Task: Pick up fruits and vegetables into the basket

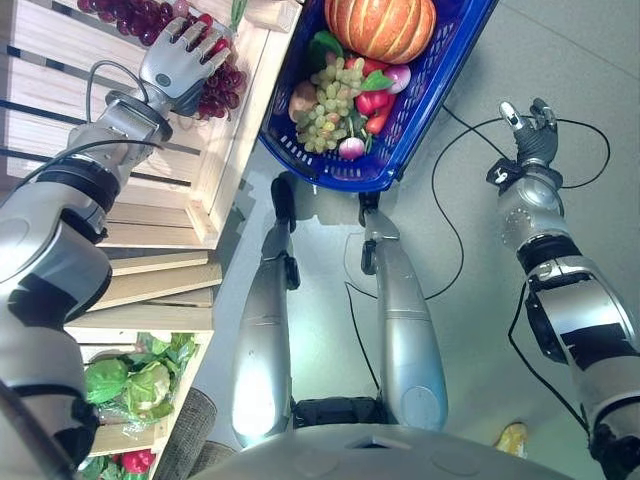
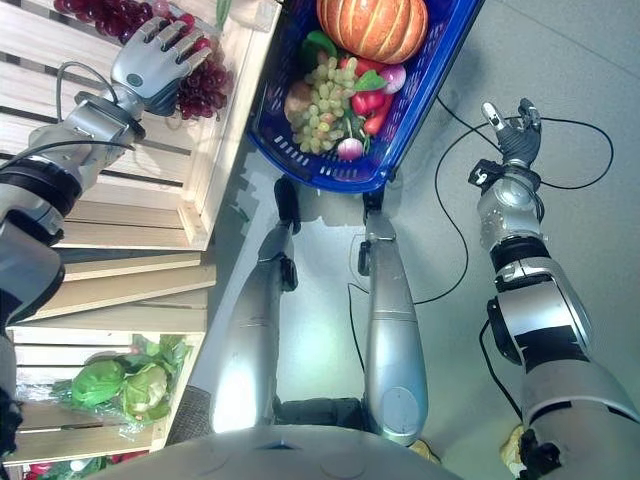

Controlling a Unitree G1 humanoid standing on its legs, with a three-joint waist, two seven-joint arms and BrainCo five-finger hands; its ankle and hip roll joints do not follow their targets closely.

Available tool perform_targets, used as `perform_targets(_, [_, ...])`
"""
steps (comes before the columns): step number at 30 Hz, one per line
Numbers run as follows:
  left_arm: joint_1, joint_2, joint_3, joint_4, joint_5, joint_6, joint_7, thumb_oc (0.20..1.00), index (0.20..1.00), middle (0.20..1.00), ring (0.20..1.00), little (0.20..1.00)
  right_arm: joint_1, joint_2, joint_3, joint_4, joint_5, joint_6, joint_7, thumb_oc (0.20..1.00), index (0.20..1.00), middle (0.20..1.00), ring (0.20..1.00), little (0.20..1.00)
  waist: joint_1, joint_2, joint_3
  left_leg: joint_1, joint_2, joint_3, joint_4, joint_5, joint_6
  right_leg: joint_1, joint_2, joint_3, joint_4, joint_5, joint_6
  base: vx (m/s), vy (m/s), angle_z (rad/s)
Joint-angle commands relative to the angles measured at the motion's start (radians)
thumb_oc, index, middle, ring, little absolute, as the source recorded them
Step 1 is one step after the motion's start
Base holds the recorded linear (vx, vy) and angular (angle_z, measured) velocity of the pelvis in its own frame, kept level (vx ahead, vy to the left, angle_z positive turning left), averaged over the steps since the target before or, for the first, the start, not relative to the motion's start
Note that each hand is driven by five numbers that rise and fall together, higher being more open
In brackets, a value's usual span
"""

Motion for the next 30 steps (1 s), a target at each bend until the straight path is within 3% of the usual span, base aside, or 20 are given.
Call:
perform_targets(1, [-0.015,-0.027,0.063,0.068,-0.012,-0.006,0.021,1.0,1.0,1.0,1.0,1.0,0.014,-0.066,0.011,0.023,0.026,0.001,0.013,1.0,1.0,1.0,1.0,1.0,-0.027,0.04,-0.045,-0.057,0.031,-0.025,0.081,-0.041,-0.005,0.049,-0.013,-0.001,-0.082,0.06,0.081,0.0,0.0,0.0])
perform_targets(14, [-0.04,-0.049,0.074,0.128,0.018,0.007,0.03,1.0,1.0,1.0,1.0,1.0,0.024,-0.06,-0.018,0.114,0.13,0.08,0.113,1.0,1.0,1.0,1.0,1.0,-0.042,0.029,-0.045,-0.129,0.03,-0.034,0.108,-0.057,-0.001,-0.024,-0.003,0.019,-0.075,0.071,0.08,0.0,0.005,0.0])
perform_targets(29, [-0.067,-0.062,0.058,0.157,0.071,0.055,-0.043,1.0,1.0,1.0,1.0,1.0,-0.004,-0.057,-0.009,0.108,0.14,0.056,0.13,1.0,1.0,1.0,1.0,1.0,-0.046,0.022,-0.045,-0.167,0.029,-0.041,0.113,-0.058,-0.005,-0.06,-0.003,0.024,-0.078,0.079,0.082,0.0,0.0,0.0])
perform_targets(30, [-0.068,-0.063,0.058,0.166,0.073,0.074,-0.061,0.2,0.2,0.2,0.2,0.2,-0.009,-0.056,-0.009,0.104,0.14,0.055,0.129,1.0,1.0,1.0,1.0,1.0,-0.046,0.021,-0.045,-0.169,0.029,-0.042,0.112,-0.058,-0.006,-0.061,-0.004,0.023,-0.08,0.081,0.083,0.0,0.0,0.0])
